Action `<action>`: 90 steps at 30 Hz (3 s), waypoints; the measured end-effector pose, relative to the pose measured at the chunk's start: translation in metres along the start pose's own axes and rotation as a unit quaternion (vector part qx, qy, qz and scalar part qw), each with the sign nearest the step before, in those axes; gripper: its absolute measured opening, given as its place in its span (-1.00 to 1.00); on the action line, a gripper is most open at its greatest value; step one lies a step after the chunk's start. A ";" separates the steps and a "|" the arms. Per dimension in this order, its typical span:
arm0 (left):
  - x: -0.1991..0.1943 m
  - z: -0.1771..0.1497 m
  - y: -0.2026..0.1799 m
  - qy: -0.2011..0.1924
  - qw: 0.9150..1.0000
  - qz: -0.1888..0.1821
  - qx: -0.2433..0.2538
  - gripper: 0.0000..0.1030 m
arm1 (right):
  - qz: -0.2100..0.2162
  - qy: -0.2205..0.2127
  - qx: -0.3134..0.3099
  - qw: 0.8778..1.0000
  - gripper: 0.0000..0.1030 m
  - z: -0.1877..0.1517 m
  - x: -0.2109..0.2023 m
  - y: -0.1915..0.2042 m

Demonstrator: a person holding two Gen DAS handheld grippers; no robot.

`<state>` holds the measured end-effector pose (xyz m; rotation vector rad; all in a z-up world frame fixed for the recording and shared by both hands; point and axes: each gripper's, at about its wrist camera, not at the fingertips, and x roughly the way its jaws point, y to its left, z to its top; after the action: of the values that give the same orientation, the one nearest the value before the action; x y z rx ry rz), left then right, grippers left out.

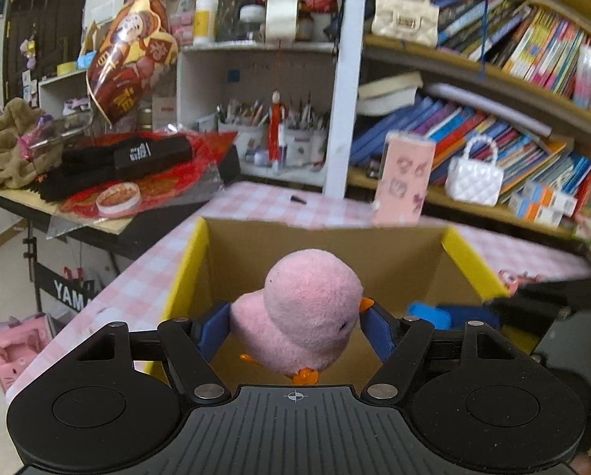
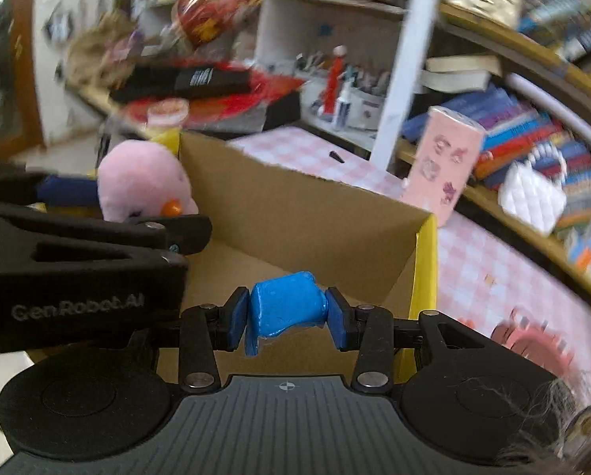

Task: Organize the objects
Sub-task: 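Carry both toys over the yellow box and release them inside, then withdraw both grippers from the box back toward the remaining toys, then grasp the green toy figure with the right gripper and lift it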

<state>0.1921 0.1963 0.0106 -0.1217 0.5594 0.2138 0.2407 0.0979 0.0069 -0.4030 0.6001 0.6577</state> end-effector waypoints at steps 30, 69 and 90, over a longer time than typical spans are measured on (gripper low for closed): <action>-0.095 -0.027 -0.017 -0.059 0.996 -0.061 0.039 0.77 | -0.067 -0.070 0.096 0.991 0.16 -0.060 -0.119 -0.018; -0.157 -0.124 -0.080 0.037 0.977 -0.169 0.124 0.77 | -0.223 0.053 0.237 0.944 0.30 -0.202 -0.214 0.016; -0.108 -0.106 -0.179 0.059 0.973 -0.166 0.147 0.75 | -0.229 0.071 0.283 0.928 0.27 -0.225 -0.209 -0.103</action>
<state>0.0907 -0.0134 -0.0103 0.0611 0.6745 -0.2046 0.0902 -0.1874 -0.0157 -0.0367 0.7692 -0.0092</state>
